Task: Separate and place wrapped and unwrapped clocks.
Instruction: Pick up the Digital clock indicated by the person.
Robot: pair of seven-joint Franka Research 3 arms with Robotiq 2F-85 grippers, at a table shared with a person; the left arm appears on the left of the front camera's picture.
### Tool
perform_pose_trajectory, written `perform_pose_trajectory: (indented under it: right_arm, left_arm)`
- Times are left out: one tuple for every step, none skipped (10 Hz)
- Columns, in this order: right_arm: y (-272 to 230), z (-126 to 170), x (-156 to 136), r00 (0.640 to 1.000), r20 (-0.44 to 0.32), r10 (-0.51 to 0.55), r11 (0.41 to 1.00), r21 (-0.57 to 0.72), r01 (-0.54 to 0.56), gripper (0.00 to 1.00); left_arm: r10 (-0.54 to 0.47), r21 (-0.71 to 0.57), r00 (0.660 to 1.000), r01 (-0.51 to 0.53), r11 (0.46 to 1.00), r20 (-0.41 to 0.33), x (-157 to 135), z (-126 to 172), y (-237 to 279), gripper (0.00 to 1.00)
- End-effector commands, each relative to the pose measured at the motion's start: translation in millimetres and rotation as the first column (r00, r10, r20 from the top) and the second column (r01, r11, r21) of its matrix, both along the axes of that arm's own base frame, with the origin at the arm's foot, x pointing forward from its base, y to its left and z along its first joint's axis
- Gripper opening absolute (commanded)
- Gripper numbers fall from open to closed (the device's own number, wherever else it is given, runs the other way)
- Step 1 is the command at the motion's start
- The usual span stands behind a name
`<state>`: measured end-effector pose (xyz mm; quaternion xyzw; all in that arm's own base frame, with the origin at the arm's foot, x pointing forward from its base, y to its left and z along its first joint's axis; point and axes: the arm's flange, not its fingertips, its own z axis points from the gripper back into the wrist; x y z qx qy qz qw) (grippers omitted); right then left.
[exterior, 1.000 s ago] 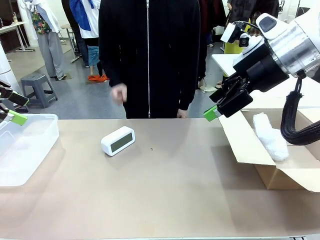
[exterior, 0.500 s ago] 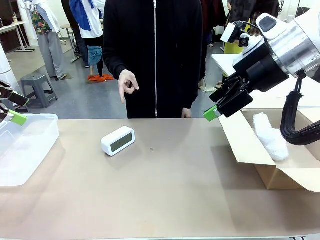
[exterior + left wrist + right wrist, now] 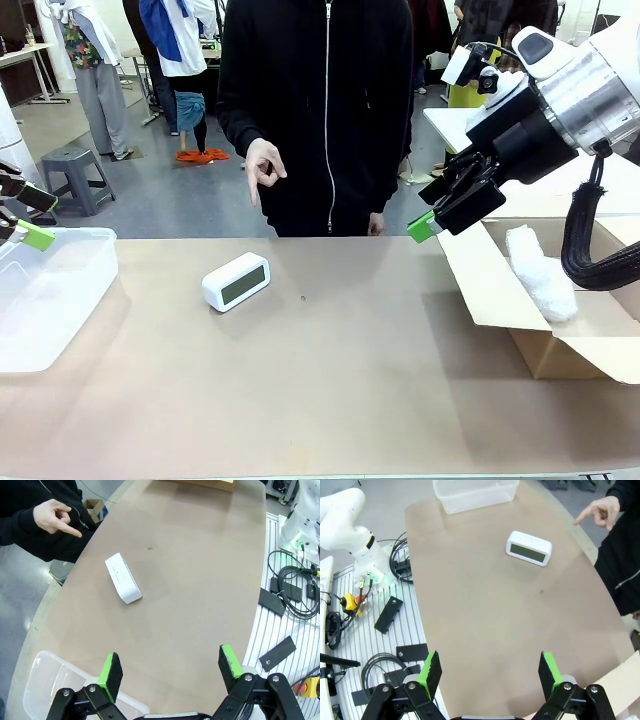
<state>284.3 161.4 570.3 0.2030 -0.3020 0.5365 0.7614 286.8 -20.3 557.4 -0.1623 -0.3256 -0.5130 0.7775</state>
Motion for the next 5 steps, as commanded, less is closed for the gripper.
perform_pose_trajectory:
  right_arm:
    - [1.3,-0.5,1.4,1.000,0.005,0.005,1.000,0.001,-0.005,1.00]
    - [1.3,-0.5,1.4,1.000,0.005,0.005,1.000,0.001,-0.005,1.00]
    - [1.3,-0.5,1.4,1.000,0.005,0.005,1.000,0.001,-0.005,1.00]
    - [1.3,-0.5,1.4,1.000,0.005,0.005,1.000,0.001,-0.005,1.00]
    - [1.3,-0.5,1.4,1.000,0.005,0.005,1.000,0.001,-0.005,1.00]
  left_arm:
    - [-0.023,-0.013,1.000,0.023,1.000,0.003,1.4,-0.7,1.0,1.00]
    - [-0.023,-0.013,1.000,0.023,1.000,0.003,1.4,-0.7,1.0,1.00]
    - [-0.023,-0.013,1.000,0.023,1.000,0.003,1.4,-0.7,1.0,1.00]
    - [-0.023,-0.013,1.000,0.023,1.000,0.003,1.4,-0.7,1.0,1.00]
    - [-0.023,-0.013,1.000,0.023,1.000,0.003,1.4,-0.7,1.0,1.00]
